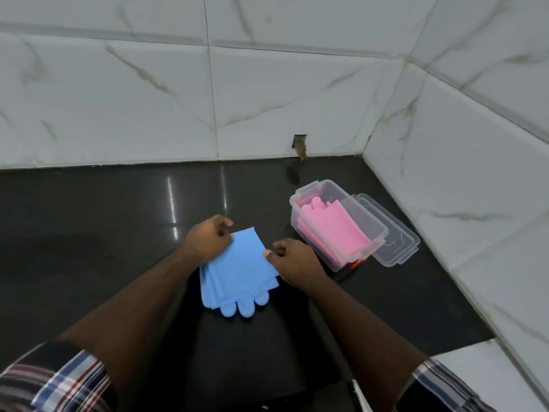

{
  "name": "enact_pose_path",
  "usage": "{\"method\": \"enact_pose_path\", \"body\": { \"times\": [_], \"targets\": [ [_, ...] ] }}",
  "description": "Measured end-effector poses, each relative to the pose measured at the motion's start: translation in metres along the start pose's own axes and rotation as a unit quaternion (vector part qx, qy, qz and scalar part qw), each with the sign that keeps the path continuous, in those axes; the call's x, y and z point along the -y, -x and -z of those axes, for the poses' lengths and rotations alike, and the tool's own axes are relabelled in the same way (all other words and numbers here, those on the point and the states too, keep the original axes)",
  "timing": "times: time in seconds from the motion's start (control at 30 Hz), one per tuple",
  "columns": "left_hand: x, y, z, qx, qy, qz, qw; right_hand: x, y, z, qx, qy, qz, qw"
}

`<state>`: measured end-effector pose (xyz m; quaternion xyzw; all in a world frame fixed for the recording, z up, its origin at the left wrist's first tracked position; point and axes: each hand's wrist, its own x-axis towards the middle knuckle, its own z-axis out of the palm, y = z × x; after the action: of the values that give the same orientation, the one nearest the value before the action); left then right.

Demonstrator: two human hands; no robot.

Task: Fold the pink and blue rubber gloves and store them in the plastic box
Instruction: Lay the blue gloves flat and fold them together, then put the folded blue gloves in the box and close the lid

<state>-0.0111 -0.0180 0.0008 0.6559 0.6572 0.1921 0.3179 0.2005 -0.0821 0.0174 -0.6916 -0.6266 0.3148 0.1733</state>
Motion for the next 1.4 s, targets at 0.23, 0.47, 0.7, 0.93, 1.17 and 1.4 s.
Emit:
{"method": "enact_pose_path", "body": {
  "times": [0.23, 0.47, 0.7, 0.93, 1.17, 1.4],
  "targets": [
    [0.016, 0.02, 0.017, -0.013, -0.059, 0.066, 0.996, 0.02, -0.011, -0.014, 0.026, 0.002, 0.007, 1.0],
    [0.025, 0.03, 0.026, -0.006, 0.034, 0.114, 0.993, 0.008, -0.002, -0.027, 0.076, -0.152, -0.1, 0.98],
    [0.031, 0.044, 0.03, 0.002, 0.226, 0.166, 0.96, 0.005, 0.005, -0.031, 0.09, -0.152, -0.091, 0.98],
    [0.029, 0.052, 0.024, 0.014, 0.368, 0.166, 0.915, 0.012, -0.003, -0.018, 0.122, -0.21, -0.079, 0.967],
    [0.03, 0.062, 0.023, 0.006, 0.467, 0.167, 0.868, 0.021, -0.005, -0.011, 0.166, -0.276, -0.056, 0.945],
    [0.023, 0.075, 0.024, 0.046, 0.441, 0.195, 0.875, 0.013, 0.001, -0.014, 0.18, -0.374, -0.075, 0.907]
  ]
}}
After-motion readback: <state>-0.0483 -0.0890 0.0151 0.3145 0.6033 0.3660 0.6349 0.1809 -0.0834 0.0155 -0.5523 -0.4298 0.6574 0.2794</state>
